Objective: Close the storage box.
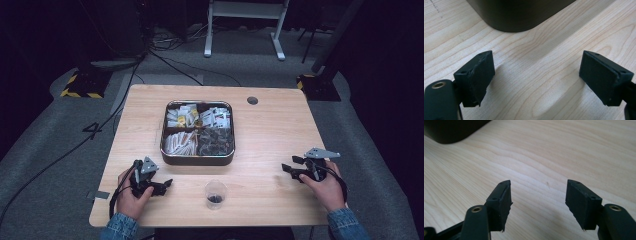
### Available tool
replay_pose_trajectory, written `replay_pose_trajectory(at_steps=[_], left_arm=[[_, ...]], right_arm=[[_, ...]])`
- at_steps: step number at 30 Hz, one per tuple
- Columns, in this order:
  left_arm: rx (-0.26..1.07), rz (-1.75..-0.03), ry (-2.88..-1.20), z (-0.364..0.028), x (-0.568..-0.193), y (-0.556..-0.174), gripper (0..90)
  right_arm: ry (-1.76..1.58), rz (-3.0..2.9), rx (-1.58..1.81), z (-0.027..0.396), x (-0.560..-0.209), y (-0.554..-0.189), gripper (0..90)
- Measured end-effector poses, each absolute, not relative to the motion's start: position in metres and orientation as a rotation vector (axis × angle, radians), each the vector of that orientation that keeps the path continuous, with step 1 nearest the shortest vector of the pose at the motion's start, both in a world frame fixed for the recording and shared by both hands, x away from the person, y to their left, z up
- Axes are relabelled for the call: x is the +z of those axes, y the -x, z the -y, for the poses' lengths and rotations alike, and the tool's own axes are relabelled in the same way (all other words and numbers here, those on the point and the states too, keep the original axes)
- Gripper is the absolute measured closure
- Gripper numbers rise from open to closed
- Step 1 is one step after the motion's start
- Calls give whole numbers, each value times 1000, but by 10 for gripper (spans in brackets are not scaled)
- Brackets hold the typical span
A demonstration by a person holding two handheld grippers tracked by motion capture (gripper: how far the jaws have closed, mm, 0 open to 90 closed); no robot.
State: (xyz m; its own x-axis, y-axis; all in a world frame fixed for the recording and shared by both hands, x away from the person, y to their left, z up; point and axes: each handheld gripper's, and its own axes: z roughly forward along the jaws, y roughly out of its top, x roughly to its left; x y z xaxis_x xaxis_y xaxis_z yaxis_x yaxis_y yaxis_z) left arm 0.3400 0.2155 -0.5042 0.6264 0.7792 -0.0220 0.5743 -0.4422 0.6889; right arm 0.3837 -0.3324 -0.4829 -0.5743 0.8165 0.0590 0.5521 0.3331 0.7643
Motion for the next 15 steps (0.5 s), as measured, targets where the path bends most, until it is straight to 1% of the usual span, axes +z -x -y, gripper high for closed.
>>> replay_pose_trajectory(at_steps=[6, 10, 12, 14, 15], left_arm=[[392, -1055, -2176, -215, -504, -340, 136], [393, -1055, -2176, -215, -504, -340, 135], [396, -1055, -2174, -215, -504, -340, 135], [395, -1055, -2175, -215, -504, -340, 135], [393, -1055, -2176, -215, -504, -340, 135]], right_arm=[[-1224, -2274, 1053, 335, -498, -384, 350], [-1200, -2271, 1051, 332, -502, -384, 293], [-1178, -2285, 1040, 331, -503, -384, 245], [-1168, -2300, 1005, 329, -504, -385, 123], [-1169, -2306, 993, 329, -504, -386, 114]])
